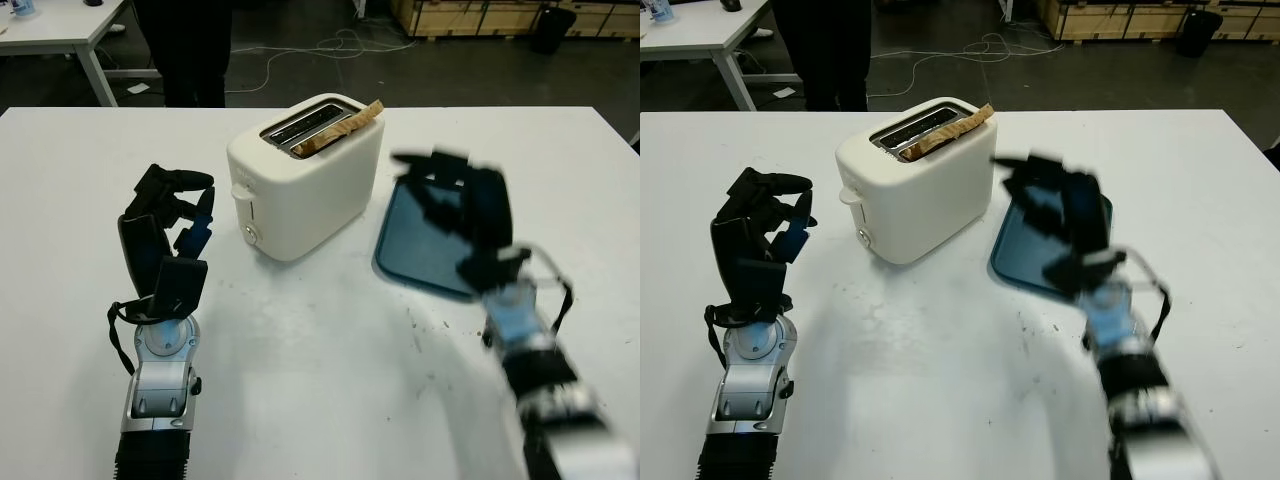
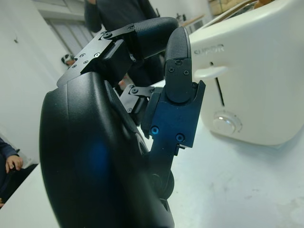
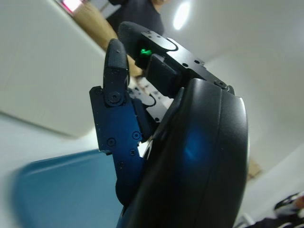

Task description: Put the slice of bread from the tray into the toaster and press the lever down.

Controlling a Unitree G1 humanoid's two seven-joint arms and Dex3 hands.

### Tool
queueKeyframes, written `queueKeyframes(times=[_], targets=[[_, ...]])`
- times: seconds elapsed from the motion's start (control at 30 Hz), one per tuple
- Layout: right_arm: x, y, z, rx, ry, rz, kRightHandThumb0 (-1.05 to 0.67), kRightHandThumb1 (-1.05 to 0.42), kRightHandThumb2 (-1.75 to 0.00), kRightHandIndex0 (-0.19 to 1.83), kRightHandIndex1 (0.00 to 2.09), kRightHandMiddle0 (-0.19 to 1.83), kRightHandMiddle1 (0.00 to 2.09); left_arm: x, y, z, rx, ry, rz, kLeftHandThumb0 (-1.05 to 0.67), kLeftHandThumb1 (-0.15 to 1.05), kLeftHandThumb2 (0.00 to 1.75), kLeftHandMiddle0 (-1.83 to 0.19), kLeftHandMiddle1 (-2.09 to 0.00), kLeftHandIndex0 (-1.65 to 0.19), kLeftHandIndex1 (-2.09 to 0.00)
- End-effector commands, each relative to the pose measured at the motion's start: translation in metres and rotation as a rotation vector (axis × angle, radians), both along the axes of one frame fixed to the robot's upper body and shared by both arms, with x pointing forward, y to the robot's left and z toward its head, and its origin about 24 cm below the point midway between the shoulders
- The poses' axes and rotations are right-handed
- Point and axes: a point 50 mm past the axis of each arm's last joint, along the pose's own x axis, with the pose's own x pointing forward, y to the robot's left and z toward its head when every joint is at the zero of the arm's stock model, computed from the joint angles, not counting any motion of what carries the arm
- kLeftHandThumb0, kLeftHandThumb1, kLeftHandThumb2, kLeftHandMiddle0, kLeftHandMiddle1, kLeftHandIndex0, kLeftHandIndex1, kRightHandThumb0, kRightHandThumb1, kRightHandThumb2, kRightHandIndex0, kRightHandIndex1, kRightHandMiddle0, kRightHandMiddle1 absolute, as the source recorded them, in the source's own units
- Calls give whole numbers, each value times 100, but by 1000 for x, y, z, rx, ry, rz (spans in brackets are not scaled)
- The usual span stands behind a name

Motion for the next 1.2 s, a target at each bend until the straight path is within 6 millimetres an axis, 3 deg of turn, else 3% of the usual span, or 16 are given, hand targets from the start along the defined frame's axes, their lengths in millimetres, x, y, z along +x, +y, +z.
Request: queueKeyframes(times=[0.0,0.1,0.17,0.23,0.4,0.57,0.73,0.87,1.0,1.17], targets=[[-9,1,2,75,28,-16,-44,-92,-34,88,105,109,16,2,-2,0,7,-9,-11,-45,92,23,-69,-163,-63,-119],[-21,5,2,161,47,-39,-43,-92,-33,88,118,110,26,1,-1,-1,6,-4,-5,-47,92,23,-69,-163,-64,-119],[-26,7,2,206,58,-41,-43,-92,-33,86,131,95,62,0,-1,-2,3,1,-3,-46,92,23,-68,-163,-64,-120],[-31,9,1,240,58,-54,-44,-92,-33,85,136,87,79,0,-1,-4,1,4,-2,-45,92,24,-68,-163,-63,-120],[-32,7,0,277,98,-89,-47,-92,-32,87,139,87,86,0,-2,-5,2,4,-13,-45,92,24,-68,-163,-64,-121],[-20,-5,-13,315,256,-119,-48,-92,-33,92,142,91,92,1,3,1,80,-2,-22,-43,92,24,-69,-162,-62,-119],[-9,-16,-28,216,333,-157,-45,-92,-34,92,151,87,100,2,9,10,187,-30,-38,-40,92,25,-65,-158,-62,-113],[-4,-18,-35,136,360,-195,-45,-92,-35,88,171,82,120,5,14,21,357,-42,-32,-44,92,25,-67,-153,-67,-101],[-2,-18,-37,67,385,-191,-49,-92,-37,87,174,72,150,8,17,32,496,-44,-18,-45,92,21,-76,-142,-77,-79],[-2,-17,-37,73,410,-172,-50,-92,-36,86,175,68,160,14,15,42,613,-48,-27,-41,92,16,-77,-145,-86,-61]])
